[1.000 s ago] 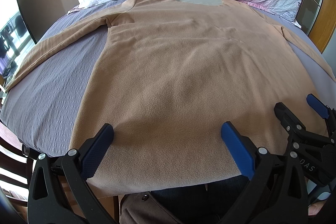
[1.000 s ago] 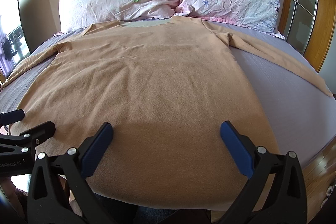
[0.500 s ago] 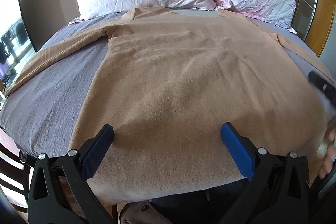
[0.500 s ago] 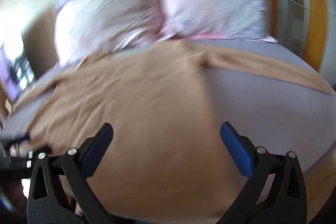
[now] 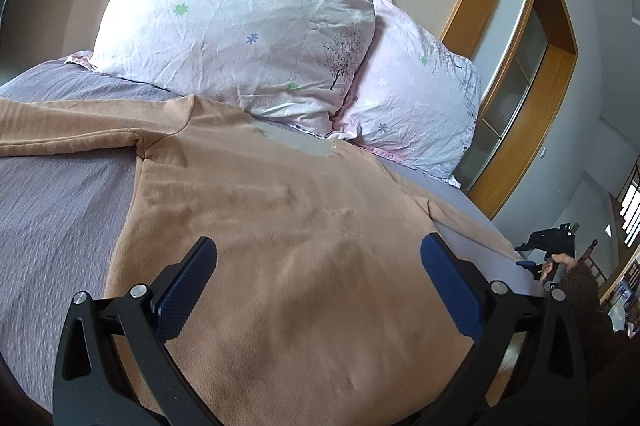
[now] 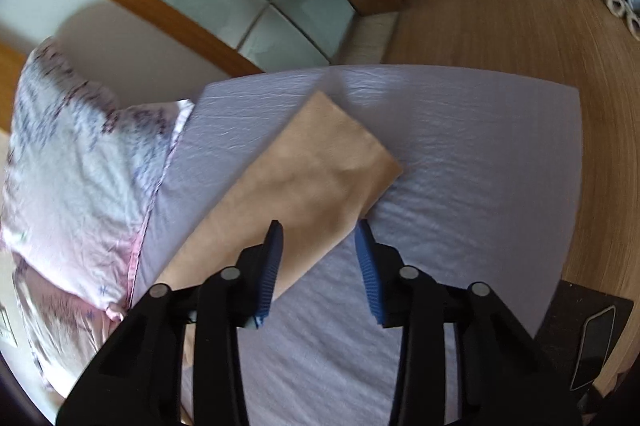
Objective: Fold small clothes
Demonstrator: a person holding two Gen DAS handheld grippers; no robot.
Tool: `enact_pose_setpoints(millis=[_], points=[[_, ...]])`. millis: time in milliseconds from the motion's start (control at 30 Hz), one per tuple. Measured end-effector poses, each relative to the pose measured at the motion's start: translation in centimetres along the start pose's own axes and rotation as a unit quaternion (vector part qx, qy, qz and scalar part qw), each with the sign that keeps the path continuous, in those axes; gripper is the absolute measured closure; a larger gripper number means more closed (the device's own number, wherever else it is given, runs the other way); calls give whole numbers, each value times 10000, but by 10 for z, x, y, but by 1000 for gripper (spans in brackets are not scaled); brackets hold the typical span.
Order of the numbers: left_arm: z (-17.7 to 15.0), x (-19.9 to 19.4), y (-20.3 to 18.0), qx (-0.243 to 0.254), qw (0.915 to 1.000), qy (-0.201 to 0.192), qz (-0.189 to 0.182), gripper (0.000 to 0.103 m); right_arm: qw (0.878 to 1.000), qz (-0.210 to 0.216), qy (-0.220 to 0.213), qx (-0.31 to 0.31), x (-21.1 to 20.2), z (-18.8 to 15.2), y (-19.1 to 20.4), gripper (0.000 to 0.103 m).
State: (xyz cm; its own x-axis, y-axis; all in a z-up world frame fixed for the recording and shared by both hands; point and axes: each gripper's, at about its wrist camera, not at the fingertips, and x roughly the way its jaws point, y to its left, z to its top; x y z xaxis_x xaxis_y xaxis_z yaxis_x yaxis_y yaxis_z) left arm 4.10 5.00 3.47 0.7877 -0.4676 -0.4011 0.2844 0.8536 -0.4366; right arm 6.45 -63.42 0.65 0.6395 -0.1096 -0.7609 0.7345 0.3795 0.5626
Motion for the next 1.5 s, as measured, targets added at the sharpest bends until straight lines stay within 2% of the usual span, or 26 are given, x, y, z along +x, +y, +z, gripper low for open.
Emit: enact_pose_setpoints(millis=[167,200,233,300,367,467,533,567,633,733,800,833,867,900,933,967,1033,1067,1233,1267,1433,1500], points=[[4,-4,19,-295,9992,-156,-207,1,9991,-70,-288,289,7,5,-8,80],[4,-6,24,-386,9987,-197,-281,1,9989,-114,-362,271,10,5,-6,86],[5,-7,31,-509,9977,-234,-371,1,9988,-237,-389,193,14,8,-6,99],[9,-8,44,-746,9959,-268,-429,1,9987,-286,-413,38,18,11,1,99],[15,-10,63,-1042,9935,-312,-321,1,9969,22,-624,-483,4,4,32,99],[25,-16,90,-1323,9905,-365,21,1,9784,984,-740,-1662,-24,-35,122,99],[32,-24,105,-1460,9881,-417,255,1,9539,1736,-536,-2390,-39,-77,186,99],[34,-30,112,-1545,9863,-496,310,1,9370,2107,-379,-2759,-44,-103,218,99],[39,-45,127,-1763,9811,-675,416,1,8935,2761,65,-3540,-50,-169,280,99],[43,-67,147,-2020,9730,-912,637,1,8315,3307,993,-4352,-32,-270,343,99],[44,-83,162,-2188,9664,-1048,849,1,7897,3255,1699,-4915,-7,-342,365,94],[45,-91,172,-2310,9619,-1085,981,1,7631,3036,2121,-5297,9,-382,370,89],[46,-98,182,-2413,9581,-1105,1074,1,7428,2829,2451,-5551,21,-412,368,84],[47,-104,189,-2477,9554,-1130,1140,1,7307,2673,2629,-5705,26,-432,363,80],[48,-112,199,-2567,9510,-1170,1268,1,7244,2620,2657,-5797,27,-444,357,70],[49,-119,209,-2650,9469,-1193,1373,1,7240,2666,2571,-5820,23,-446,351,53],[50,-132,232,-2892,9368,-1245,1527,1,7353,2802,2271,-5738,13,-431,344,36],[50,-138,245,-3065,9306,-1275,1545,1,7424,2857,2126,-5675,9,-422,340,33],[46,-149,300,-4036,8896,-1262,1726,1,7707,2817,1930,-5379,-4,-380,327,31],[46,-151,306,-4128,8839,-1261,1802,5,7756,2785,1941,-5322,-4,-374,321,30],[54,-148,328,-4554,8614,-932,2045,11,7893,2884,1975,-5048,-11,-350,301,29],[56,-147,338,-4639,8557,-929,2097,23,7916,2973,1969,-4963,-16,-342,296,28]])
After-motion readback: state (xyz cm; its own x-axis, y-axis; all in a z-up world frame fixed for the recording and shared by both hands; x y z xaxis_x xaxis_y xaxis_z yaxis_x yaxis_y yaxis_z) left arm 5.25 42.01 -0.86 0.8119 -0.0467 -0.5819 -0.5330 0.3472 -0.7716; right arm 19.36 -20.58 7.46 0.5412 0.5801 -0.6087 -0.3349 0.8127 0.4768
